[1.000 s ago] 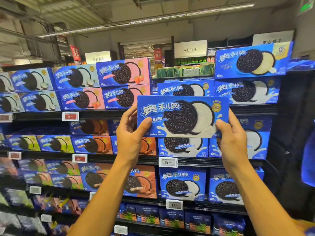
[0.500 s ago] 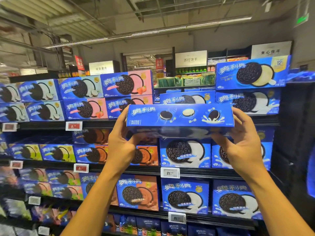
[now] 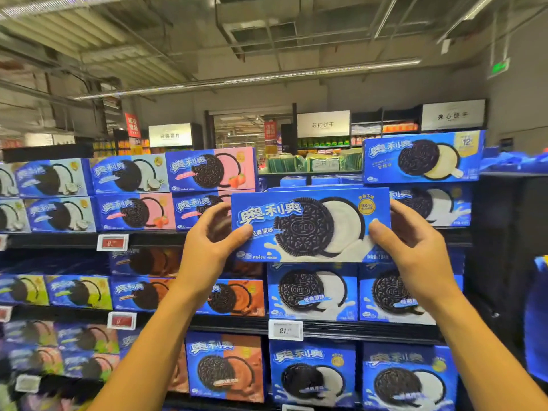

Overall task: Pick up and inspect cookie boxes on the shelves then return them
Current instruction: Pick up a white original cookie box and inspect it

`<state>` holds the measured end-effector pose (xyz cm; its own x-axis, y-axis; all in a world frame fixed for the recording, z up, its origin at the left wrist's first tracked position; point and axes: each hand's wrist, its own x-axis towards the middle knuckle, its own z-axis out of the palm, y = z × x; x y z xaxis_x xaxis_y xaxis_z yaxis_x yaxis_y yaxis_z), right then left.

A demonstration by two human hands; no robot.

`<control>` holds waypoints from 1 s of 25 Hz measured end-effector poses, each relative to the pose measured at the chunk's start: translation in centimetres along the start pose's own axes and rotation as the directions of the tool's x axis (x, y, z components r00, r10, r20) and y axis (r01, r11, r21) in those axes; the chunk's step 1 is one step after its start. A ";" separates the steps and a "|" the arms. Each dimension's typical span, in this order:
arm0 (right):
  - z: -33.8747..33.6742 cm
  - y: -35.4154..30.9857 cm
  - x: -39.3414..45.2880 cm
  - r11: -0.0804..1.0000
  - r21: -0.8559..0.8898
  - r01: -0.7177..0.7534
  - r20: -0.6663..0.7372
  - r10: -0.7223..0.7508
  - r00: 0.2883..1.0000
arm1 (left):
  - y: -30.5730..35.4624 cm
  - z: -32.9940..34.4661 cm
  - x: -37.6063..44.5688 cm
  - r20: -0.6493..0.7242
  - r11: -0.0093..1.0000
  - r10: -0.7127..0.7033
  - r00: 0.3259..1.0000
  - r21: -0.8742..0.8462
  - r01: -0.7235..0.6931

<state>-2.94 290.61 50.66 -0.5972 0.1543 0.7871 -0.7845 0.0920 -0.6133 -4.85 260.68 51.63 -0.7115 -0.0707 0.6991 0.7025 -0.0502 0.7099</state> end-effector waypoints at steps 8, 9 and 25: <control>0.9 1.1 6.9 0.974 -0.227 -0.022 -0.120 -0.006 0.993 | 0.0 2.6 8.7 0.027 0.984 0.087 0.996 0.154 -0.091; 1.2 1.3 8.0 0.959 -0.283 -0.005 -0.130 -0.033 0.991 | 0.0 3.0 10.1 0.023 0.967 0.108 0.994 0.231 -0.111; 2.4 6.1 16.3 0.627 -0.777 -0.055 -0.228 -0.199 0.953 | -4.1 6.4 17.9 -0.083 0.797 0.244 0.966 0.585 -0.151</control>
<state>-17.89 291.36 59.94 -0.3750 0.3532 0.8571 -0.3296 0.8133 -0.4794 -20.60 266.03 61.78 -0.5146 -0.1631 0.8418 0.6585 0.5537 0.5098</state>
